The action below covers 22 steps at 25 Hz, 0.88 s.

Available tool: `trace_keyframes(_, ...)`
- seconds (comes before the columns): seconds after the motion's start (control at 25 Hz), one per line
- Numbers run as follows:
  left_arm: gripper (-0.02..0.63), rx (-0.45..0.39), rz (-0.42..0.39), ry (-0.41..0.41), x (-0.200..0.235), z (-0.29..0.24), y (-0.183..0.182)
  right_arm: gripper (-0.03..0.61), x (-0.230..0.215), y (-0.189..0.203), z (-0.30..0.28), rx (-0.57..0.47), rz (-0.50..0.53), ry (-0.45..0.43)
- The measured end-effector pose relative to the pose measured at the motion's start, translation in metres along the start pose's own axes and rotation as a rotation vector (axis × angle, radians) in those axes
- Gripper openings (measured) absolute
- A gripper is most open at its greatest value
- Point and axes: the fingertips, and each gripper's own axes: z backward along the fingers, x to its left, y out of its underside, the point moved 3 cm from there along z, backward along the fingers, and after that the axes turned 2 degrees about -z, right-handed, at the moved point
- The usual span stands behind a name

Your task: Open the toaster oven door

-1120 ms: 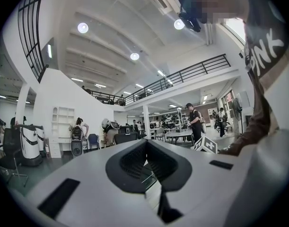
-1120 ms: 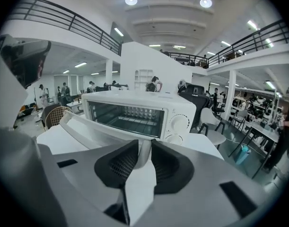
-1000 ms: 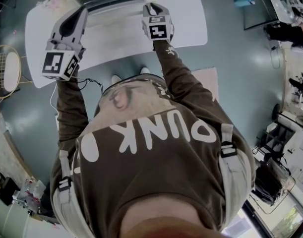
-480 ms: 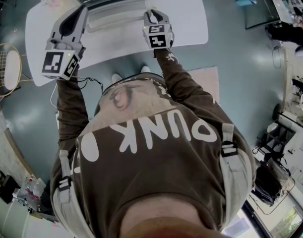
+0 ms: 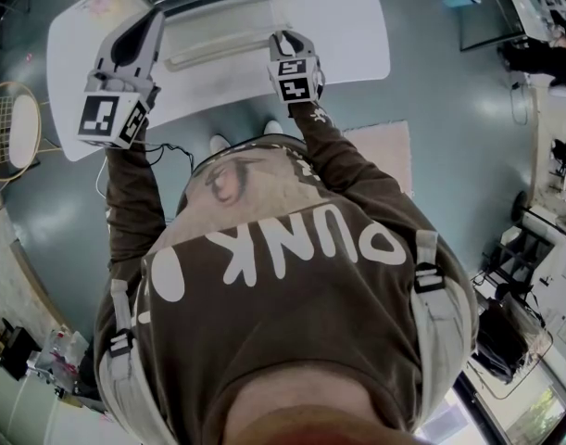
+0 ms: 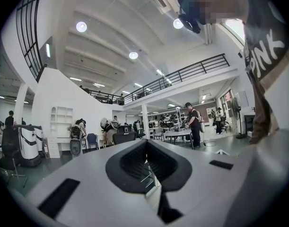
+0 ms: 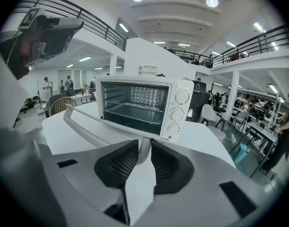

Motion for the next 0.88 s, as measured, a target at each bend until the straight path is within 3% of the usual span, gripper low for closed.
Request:
trace_keyframes(0.36, 0.003, 0.002, -0.005, 0.005, -0.003, -0.004, -0.002, 0.095, 0.001, 0.022, -0.001, 0.035, -0.014, -0.014)
trace_keyframes(0.64, 0.003, 0.009, -0.008, 0.002, -0.002, -0.001, -0.003, 0.086, 0.008, 0.082, -0.013, 0.216, -0.043, -0.051)
trace_keyframes(0.88, 0.003, 0.014, -0.010, 0.000, -0.002, -0.001, -0.002, 0.084, 0.011, 0.118, -0.031, 0.307, -0.065, -0.065)
